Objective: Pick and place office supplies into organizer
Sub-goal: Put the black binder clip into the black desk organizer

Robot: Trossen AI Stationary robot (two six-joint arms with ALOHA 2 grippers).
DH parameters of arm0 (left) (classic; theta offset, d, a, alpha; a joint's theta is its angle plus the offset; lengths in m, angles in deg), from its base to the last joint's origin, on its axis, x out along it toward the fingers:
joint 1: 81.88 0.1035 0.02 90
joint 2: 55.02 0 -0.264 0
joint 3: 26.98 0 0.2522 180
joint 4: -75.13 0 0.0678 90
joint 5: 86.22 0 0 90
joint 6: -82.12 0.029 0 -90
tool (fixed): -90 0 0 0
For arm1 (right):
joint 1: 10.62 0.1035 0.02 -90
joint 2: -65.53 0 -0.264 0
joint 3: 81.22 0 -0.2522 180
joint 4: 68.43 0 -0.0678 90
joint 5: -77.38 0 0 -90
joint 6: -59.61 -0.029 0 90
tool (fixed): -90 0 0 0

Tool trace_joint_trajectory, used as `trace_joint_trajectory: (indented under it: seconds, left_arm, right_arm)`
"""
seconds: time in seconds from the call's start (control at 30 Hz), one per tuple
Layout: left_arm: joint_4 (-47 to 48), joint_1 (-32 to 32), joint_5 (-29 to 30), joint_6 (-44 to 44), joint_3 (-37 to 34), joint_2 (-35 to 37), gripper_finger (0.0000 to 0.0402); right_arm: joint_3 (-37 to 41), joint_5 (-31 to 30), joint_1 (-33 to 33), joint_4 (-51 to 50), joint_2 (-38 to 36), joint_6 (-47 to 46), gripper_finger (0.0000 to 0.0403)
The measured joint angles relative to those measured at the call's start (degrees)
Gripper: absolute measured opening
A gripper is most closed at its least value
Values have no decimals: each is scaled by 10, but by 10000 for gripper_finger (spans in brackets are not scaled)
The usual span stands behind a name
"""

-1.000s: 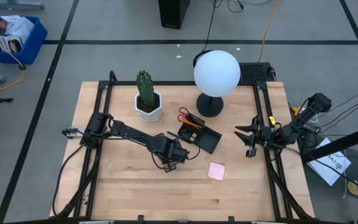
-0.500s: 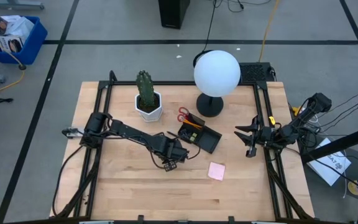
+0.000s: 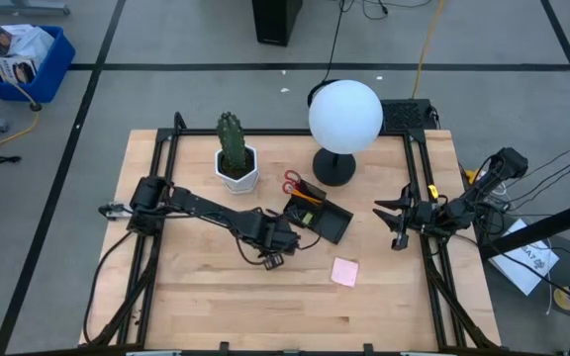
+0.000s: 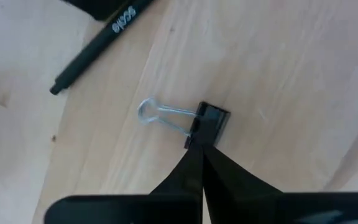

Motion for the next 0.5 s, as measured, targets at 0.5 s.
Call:
trace_joint_trajectory:
  seconds: [0.5]
  left_arm:
    - [-30, 0, -28, 3, 1, 5, 52]
  right_arm:
    - [0, 0, 0, 0, 0, 0, 100]
